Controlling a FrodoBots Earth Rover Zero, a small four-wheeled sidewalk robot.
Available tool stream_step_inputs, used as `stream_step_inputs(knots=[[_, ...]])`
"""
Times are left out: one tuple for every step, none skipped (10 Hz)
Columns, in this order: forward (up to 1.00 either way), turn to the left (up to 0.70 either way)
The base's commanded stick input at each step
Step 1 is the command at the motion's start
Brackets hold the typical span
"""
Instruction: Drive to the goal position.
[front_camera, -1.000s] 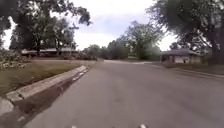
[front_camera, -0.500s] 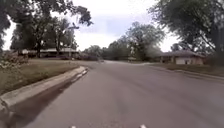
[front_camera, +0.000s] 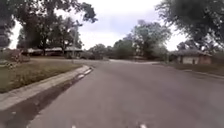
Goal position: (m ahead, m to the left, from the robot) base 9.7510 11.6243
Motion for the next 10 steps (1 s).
stream_step_inputs(knots=[[0.7, 0.0], [0.7, 0.0], [0.7, 0.0], [0.7, 0.0], [0.7, 0.0], [0.7, 0.0], [0.7, 0.0], [0.7, 0.0], [0.7, 0.0], [0.7, 0.01]])
